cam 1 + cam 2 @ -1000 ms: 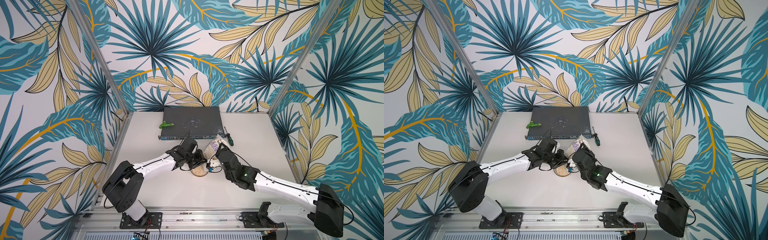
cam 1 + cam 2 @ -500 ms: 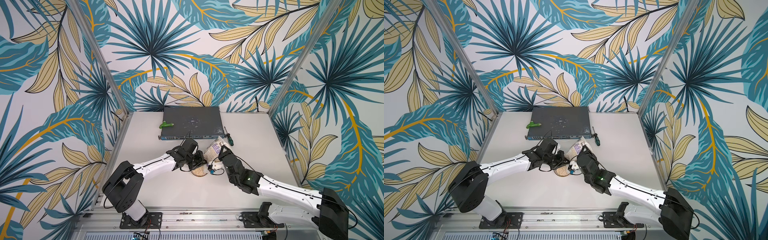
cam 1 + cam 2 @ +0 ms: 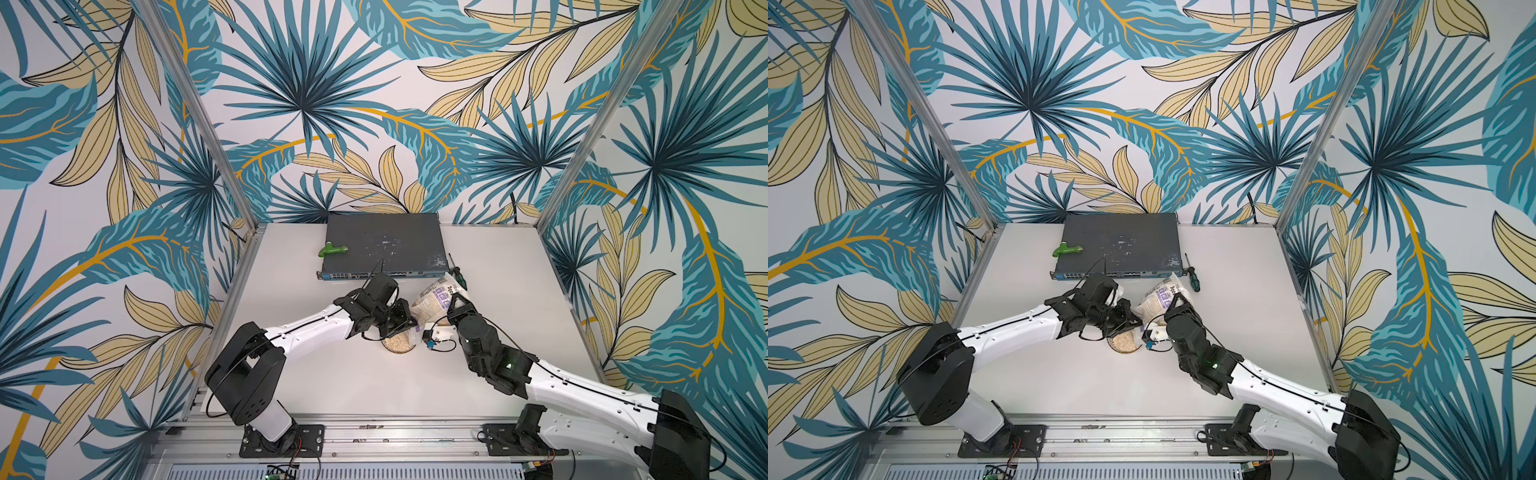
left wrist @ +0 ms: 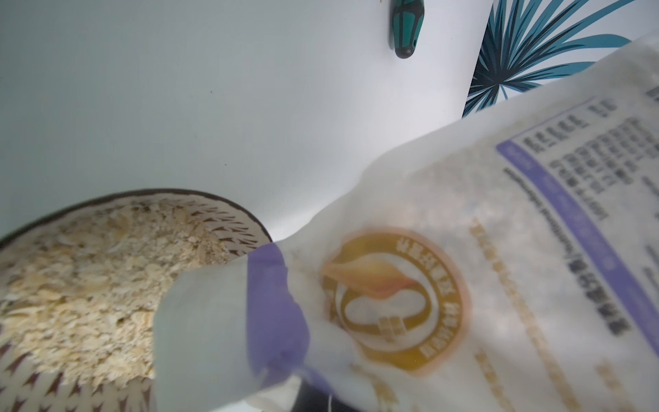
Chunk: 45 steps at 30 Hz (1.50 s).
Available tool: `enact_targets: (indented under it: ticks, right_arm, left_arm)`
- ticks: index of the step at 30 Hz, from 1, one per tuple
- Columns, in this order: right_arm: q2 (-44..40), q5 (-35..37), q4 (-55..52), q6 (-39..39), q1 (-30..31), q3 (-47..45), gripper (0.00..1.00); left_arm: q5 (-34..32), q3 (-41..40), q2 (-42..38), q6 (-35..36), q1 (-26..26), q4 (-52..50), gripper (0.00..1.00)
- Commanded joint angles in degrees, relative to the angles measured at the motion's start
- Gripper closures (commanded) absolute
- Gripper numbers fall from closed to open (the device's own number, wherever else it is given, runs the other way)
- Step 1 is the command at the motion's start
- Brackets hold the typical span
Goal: Pour the oats into the breakfast bowl
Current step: Pour the oats into the bowl.
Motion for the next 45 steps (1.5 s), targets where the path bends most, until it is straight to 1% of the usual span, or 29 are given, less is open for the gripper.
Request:
enact_targets:
  ticks: [1,14,36,45]
  right_arm:
    - [-5.1,2.6,15.0,4.1,-0.6,0.6,1.00]
    - [-6.5,2.4,14.6,7.1,-2.5,-2.8,1.00]
    - [-6.7,3.8,12.4,10.9,-4.4,-3.4,1.00]
    - [-6.3,3.8,15.7,8.9,-4.9,-4.2,1.00]
  left_arm:
    - [-10.5,-0.9,2.5,1.0,2.0,-8.4,1.00]
    - [-9.6,-0.4,1.7,1.7,2.0,-8.9,1.00]
    - [-9.0,-1.6,-0.4,1.6,1.9,-9.0,1.00]
    - [-9.1,-2.4,-1.4,1.5,1.9,-8.8,1.00]
